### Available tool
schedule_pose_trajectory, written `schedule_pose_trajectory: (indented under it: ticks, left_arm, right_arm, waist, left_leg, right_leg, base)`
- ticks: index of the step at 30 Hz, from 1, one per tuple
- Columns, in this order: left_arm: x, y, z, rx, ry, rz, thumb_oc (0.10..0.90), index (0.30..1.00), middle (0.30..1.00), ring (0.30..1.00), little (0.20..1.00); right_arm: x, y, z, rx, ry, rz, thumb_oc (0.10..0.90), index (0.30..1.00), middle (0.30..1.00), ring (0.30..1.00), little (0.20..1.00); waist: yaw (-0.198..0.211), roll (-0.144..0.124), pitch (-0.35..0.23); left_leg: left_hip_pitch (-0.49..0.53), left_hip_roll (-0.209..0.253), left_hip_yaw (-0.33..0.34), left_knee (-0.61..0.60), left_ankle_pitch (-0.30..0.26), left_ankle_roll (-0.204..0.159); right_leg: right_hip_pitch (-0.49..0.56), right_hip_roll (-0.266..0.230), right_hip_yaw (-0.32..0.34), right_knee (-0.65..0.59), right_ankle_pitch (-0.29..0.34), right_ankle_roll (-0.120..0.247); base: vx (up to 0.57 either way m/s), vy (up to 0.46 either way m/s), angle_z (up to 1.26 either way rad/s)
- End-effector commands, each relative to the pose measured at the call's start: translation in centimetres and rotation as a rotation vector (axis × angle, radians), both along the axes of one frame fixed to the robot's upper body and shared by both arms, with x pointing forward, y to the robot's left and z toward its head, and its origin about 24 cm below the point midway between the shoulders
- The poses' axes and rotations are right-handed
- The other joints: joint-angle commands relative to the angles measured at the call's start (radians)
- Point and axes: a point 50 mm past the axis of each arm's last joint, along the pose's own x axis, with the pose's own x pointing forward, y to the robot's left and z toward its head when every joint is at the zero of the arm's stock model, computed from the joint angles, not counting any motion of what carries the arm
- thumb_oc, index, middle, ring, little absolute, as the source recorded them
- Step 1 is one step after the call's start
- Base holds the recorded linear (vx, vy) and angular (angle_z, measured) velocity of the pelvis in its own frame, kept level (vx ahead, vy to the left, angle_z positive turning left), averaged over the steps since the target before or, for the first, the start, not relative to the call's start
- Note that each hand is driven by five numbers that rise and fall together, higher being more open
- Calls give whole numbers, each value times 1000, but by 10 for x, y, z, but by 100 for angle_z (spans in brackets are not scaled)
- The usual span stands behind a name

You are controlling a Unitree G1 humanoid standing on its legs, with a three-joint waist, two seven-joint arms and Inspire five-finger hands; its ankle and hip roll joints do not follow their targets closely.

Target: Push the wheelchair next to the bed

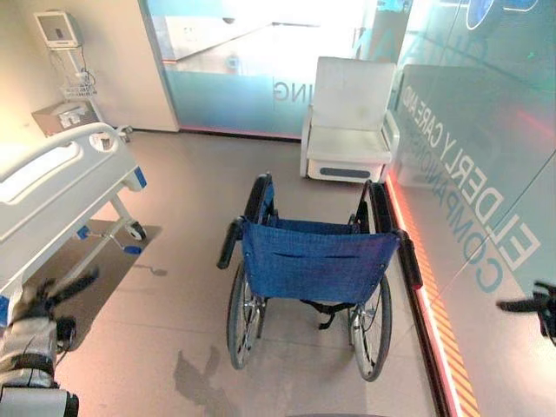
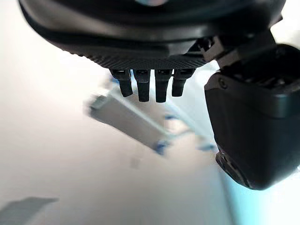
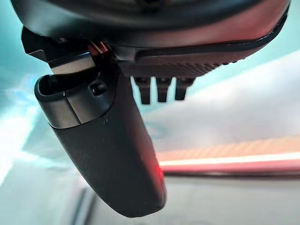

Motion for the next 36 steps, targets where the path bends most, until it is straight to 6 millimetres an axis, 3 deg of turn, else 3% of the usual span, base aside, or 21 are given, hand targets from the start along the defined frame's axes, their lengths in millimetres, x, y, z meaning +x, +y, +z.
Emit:
schedule_pose_trajectory:
  ticks: [1,7,14,22,31,36]
  left_arm:
    - [58,-20,101,51,-323,-199,800,900,900,900,900]
    - [89,-60,156,-168,-473,-508,800,900,900,900,900]
    - [103,-91,175,-300,-444,-763,800,900,900,900,900]
    - [107,-109,176,-234,-249,-895,800,900,900,900,900]
    - [103,-113,169,-231,-166,-920,800,900,900,900,900]
    - [103,-115,163,-219,-127,-921,800,900,900,900,900]
  right_arm:
    - [50,7,128,-188,-366,77,800,900,900,900,900]
    - [78,46,185,-70,-524,286,800,900,900,900,900]
    - [90,75,203,141,-592,444,800,900,900,900,900]
    - [92,104,185,326,-543,569,800,900,900,900,900]
    - [86,124,155,365,-480,596,800,900,900,900,900]
    - [84,132,148,384,-446,604,800,900,900,900,900]
  waist:
    - [-7,12,9]
    - [-18,18,2]
    - [-30,23,-3]
    - [-50,25,-2]
    - [-60,22,5]
    - [-64,21,10]
  left_leg:
    - [63,-67,44,11,-145,2]
    - [67,-65,52,11,-152,0]
    - [67,-65,65,11,-157,4]
    - [57,-71,70,11,-156,14]
    - [49,-77,77,11,-151,24]
    - [45,-78,82,11,-149,27]
  right_leg:
    - [0,29,-32,2,-14,-17]
    - [5,30,-34,2,-16,-16]
    - [2,31,-31,2,-17,-14]
    - [-11,32,-21,2,-11,-10]
    - [-22,31,-9,2,-6,-9]
    - [-25,31,-5,2,-3,-8]
  base:
    - [0,0,0]
    - [4,2,-1]
    - [8,3,-2]
    - [-11,3,-5]
    - [-9,1,-3]
    - [0,0,0]
